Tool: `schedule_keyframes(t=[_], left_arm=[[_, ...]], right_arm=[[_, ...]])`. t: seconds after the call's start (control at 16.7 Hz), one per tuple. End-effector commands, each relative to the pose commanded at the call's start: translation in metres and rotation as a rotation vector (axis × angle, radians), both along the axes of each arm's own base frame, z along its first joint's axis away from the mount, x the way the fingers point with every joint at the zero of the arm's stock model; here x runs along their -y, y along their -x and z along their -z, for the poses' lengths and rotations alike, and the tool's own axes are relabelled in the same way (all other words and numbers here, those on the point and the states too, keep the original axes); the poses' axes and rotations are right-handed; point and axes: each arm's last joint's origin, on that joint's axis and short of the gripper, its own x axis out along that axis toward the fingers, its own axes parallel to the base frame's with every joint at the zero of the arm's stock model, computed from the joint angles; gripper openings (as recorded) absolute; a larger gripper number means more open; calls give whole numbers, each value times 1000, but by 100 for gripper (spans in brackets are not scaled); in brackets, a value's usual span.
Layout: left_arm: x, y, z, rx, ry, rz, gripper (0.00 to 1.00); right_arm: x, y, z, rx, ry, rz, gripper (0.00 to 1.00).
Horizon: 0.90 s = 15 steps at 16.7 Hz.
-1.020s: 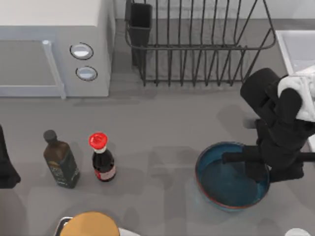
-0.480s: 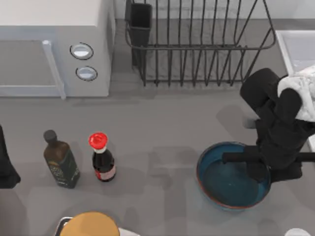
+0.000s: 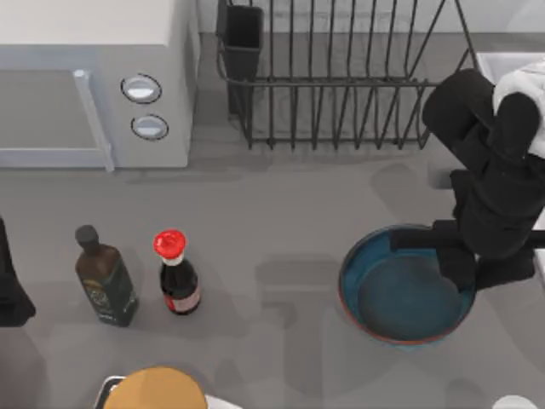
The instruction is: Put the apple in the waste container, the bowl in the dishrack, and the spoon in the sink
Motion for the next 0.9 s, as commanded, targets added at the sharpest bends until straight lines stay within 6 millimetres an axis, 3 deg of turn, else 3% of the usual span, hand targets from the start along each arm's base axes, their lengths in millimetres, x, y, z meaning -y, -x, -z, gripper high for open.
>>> schedule_keyframes(t=[0.18,0.3,0.66,0.9], left_arm=[[0,0,0,0,0,0,100],[0,0,0,0,0,0,100],[0,0,0,0,0,0,100],[0,0,0,0,0,0,100]], right_arm=[[1,3,-33,0,-1,-6,0],[2,5,-45,11,-7,-8,0],[-1,5,-46,30,-3,-23,0],[-28,2,-63,272,29,-153,0]])
